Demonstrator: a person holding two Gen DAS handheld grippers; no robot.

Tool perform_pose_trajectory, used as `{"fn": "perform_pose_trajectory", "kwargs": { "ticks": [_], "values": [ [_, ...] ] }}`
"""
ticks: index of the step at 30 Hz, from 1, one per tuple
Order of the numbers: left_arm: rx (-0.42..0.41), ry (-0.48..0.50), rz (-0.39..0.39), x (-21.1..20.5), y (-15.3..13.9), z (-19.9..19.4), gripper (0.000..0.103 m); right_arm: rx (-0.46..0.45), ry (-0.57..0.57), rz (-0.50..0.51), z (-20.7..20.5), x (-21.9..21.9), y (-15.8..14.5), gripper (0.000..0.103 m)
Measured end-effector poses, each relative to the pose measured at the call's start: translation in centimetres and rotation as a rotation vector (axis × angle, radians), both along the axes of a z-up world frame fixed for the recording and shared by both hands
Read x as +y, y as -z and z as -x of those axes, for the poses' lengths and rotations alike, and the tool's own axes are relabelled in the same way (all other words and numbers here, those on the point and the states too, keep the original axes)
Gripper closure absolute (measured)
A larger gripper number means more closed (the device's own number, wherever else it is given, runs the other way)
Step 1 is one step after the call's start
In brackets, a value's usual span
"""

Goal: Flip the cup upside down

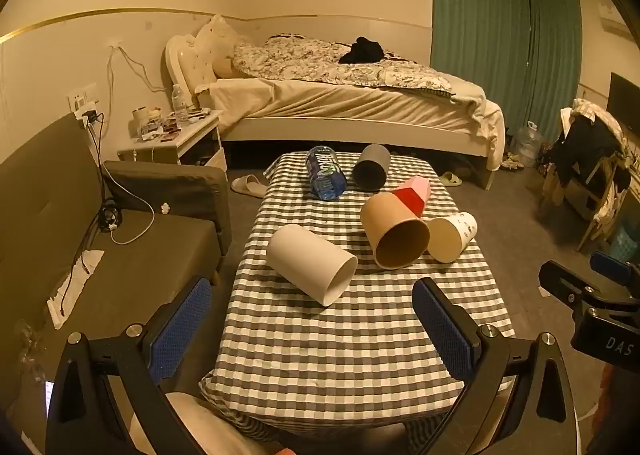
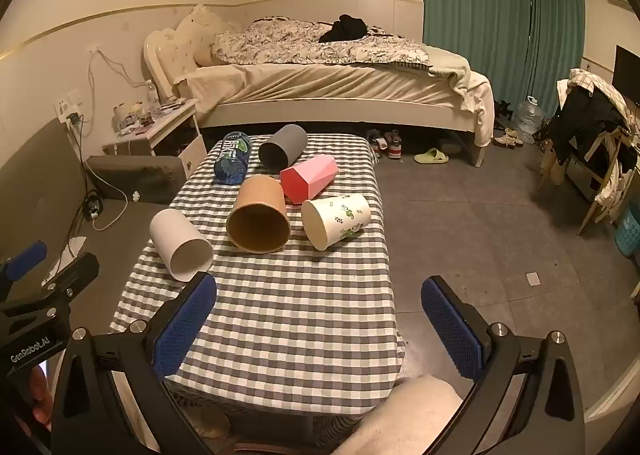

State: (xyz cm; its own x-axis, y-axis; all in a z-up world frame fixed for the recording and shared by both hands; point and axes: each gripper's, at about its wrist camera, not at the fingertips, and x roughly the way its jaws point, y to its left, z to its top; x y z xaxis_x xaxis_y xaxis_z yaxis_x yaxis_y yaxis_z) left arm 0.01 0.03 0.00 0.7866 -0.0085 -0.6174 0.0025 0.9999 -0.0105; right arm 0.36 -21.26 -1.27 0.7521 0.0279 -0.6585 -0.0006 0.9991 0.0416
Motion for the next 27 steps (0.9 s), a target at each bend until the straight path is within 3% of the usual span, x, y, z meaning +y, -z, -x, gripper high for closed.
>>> {"fn": "perform_pose_trajectory", "kwargs": {
  "ticks": [27],
  "values": [
    [0.007, 0.003, -0.005, -0.1, 0.96, -0.2, 0.0, 0.007, -0.007, 0.003, -0.12, 0.24, 0.33, 0.0]
  ]
}}
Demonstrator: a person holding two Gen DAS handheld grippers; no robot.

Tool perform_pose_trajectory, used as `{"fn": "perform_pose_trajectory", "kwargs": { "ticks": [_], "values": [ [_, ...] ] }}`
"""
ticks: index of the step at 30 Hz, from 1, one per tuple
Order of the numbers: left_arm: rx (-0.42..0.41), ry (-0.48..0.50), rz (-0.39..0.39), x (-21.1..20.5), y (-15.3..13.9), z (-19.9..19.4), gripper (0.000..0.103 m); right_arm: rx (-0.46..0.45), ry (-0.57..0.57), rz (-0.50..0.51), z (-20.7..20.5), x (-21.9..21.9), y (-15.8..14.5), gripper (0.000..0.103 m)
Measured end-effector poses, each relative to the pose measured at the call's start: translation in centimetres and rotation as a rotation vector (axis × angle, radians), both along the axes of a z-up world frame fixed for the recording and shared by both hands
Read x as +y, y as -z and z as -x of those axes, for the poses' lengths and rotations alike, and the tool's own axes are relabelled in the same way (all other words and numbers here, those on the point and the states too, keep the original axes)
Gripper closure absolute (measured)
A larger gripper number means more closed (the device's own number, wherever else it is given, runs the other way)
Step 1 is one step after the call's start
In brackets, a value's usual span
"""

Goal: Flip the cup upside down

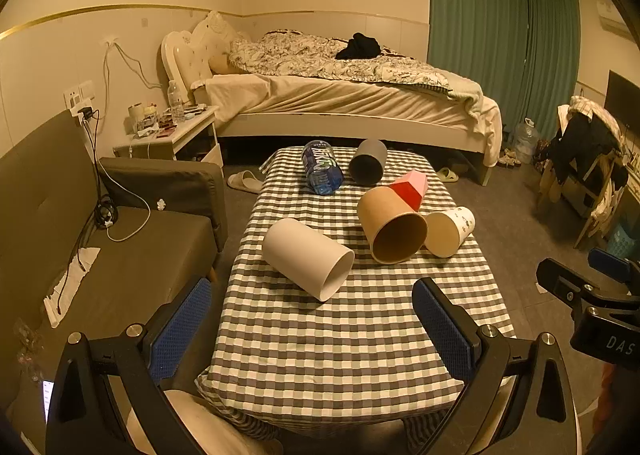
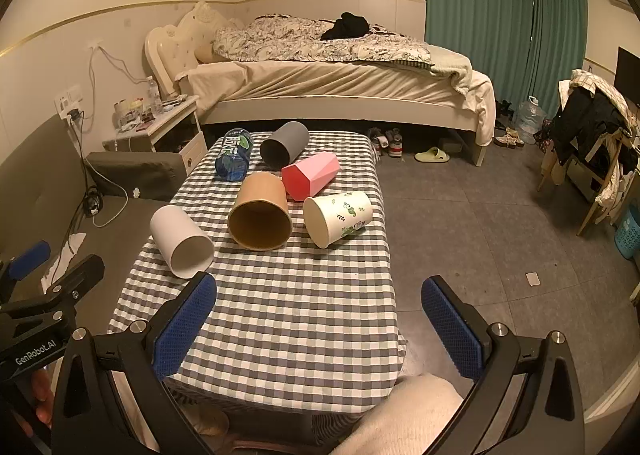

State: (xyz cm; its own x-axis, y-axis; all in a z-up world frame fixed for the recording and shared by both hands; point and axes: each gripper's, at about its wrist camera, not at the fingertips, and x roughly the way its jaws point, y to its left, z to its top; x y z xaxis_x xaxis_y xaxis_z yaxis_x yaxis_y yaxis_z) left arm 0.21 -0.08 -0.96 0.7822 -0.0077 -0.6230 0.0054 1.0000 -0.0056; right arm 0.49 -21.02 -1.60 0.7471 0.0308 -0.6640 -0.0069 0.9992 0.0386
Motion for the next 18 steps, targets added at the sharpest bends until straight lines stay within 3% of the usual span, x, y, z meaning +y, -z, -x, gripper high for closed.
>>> {"fn": "perform_pose_trajectory", "kwargs": {
  "ticks": [18],
  "values": [
    [-0.001, -0.001, 0.007, -0.04, -0.03, 0.17, 0.0, -0.003, -0.015, -0.001, 0.44, 0.48, -0.32, 0.0]
  ]
}}
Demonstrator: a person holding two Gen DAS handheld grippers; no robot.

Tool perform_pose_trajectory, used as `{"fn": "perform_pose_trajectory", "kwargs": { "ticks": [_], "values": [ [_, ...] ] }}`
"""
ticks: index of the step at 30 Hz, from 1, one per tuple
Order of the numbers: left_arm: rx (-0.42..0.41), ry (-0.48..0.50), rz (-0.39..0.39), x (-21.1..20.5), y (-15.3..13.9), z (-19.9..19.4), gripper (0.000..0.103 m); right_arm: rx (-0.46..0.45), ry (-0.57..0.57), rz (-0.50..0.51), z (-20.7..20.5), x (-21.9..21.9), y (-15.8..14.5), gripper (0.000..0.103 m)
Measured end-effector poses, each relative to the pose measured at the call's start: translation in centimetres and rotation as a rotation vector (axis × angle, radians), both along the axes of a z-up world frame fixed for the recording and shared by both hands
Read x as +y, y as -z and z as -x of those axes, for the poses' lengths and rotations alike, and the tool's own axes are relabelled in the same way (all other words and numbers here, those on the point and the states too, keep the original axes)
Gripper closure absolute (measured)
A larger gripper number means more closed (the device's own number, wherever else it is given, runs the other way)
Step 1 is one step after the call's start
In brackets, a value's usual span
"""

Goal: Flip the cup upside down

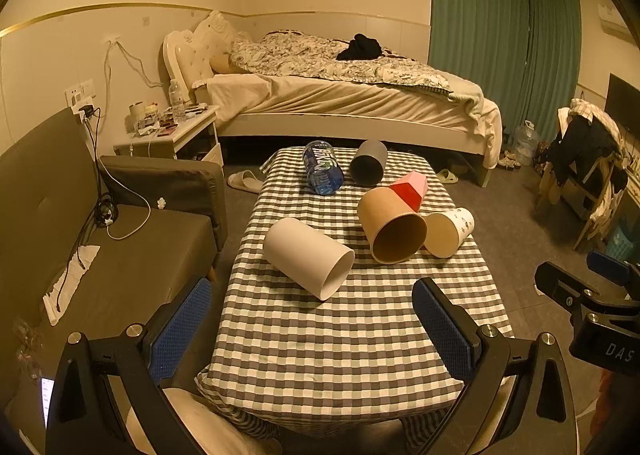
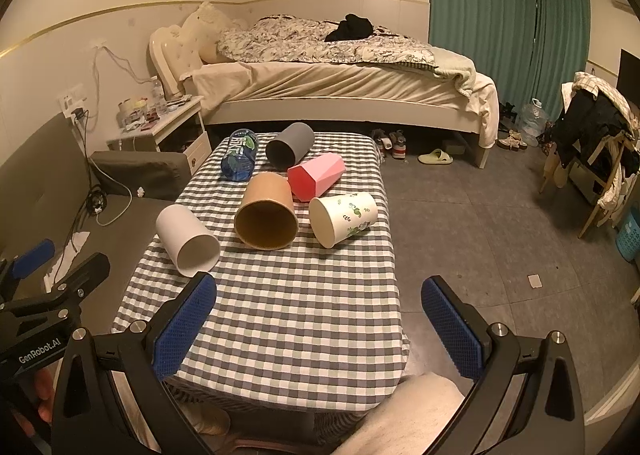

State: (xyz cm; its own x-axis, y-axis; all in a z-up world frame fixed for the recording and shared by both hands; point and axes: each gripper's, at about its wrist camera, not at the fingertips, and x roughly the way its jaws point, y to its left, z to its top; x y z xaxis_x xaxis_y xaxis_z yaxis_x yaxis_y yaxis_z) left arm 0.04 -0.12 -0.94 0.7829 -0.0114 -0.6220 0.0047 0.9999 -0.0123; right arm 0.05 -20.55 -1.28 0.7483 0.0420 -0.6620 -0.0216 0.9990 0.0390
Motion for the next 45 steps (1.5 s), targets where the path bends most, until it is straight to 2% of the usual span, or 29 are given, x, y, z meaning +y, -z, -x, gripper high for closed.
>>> {"fn": "perform_pose_trajectory", "kwargs": {
  "ticks": [33, 45],
  "values": [
    [0.01, 0.001, 0.007, 0.4, 0.0, 0.2, 0.0, 0.015, -0.005, -0.007, 0.0, 0.3, 0.4, 0.0],
    [0.054, -0.019, 0.01, 0.5, 0.0, -4.0, 0.0, 0.062, -0.014, -0.01, -2.8, 0.3, 0.8, 0.0]
  ]
}}
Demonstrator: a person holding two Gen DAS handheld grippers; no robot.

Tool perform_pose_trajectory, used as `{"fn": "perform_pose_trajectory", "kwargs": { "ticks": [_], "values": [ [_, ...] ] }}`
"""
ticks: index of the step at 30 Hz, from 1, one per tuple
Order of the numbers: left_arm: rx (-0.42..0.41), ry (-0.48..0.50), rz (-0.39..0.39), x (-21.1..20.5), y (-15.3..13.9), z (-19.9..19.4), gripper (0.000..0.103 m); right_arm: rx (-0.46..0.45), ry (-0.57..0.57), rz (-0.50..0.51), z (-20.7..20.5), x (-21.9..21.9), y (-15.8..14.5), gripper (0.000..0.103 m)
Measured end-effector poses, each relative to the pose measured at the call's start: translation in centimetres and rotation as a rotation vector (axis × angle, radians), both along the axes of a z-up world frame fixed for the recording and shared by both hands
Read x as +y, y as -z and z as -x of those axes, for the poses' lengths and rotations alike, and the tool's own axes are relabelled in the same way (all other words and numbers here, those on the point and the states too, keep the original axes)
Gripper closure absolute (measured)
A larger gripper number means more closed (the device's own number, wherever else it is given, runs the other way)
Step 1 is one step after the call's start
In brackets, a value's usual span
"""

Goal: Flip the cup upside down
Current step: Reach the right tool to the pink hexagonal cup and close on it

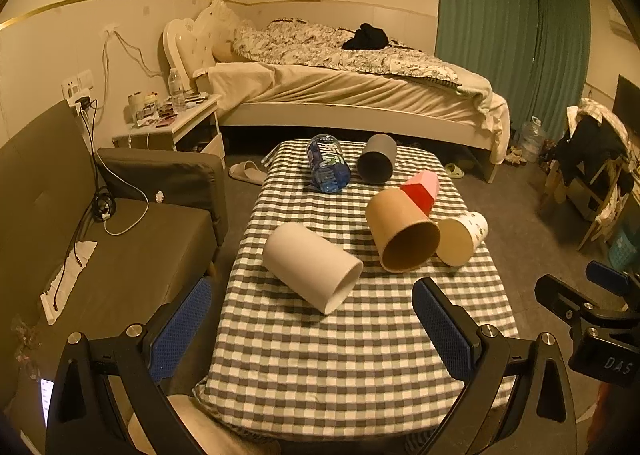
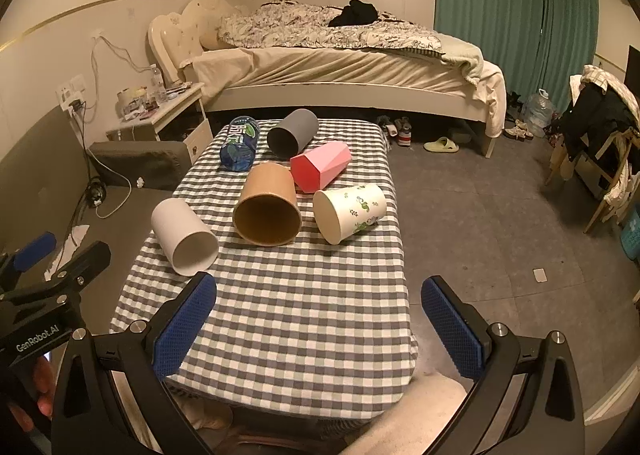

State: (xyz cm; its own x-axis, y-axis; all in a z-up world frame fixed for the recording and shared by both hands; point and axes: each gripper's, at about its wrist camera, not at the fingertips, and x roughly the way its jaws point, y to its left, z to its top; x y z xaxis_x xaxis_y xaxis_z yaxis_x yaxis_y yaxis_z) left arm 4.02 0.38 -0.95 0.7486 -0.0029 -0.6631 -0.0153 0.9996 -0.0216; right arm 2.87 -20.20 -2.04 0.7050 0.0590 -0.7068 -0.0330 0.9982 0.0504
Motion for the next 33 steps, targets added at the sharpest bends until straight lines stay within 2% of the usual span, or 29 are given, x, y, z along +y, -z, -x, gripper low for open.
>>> {"fn": "perform_pose_trajectory", "kwargs": {
  "ticks": [8, 18, 24, 28, 33],
  "values": [
    [0.03, -0.024, 0.006, 0.8, 0.3, -5.5, 0.0, 0.069, 0.036, -0.013, -5.4, -0.8, -0.2, 0.0],
    [0.081, -0.026, -0.037, 1.3, 2.7, -14.7, 0.0, 0.162, 0.083, -0.034, -15.6, -1.3, 0.3, 0.0],
    [0.11, -0.024, -0.054, 1.6, 4.8, -18.3, 0.0, 0.253, 0.105, -0.081, -22.8, -0.9, 3.0, 0.0],
    [0.135, -0.024, -0.062, 1.8, 6.4, -19.7, 0.0, 0.347, 0.152, -0.124, -27.7, -1.0, 6.0, 0.0],
    [0.169, -0.024, -0.062, 2.5, 8.2, -20.9, 0.0, 0.419, 0.202, -0.154, -31.7, -1.1, 9.4, 0.0]
  ]
}}
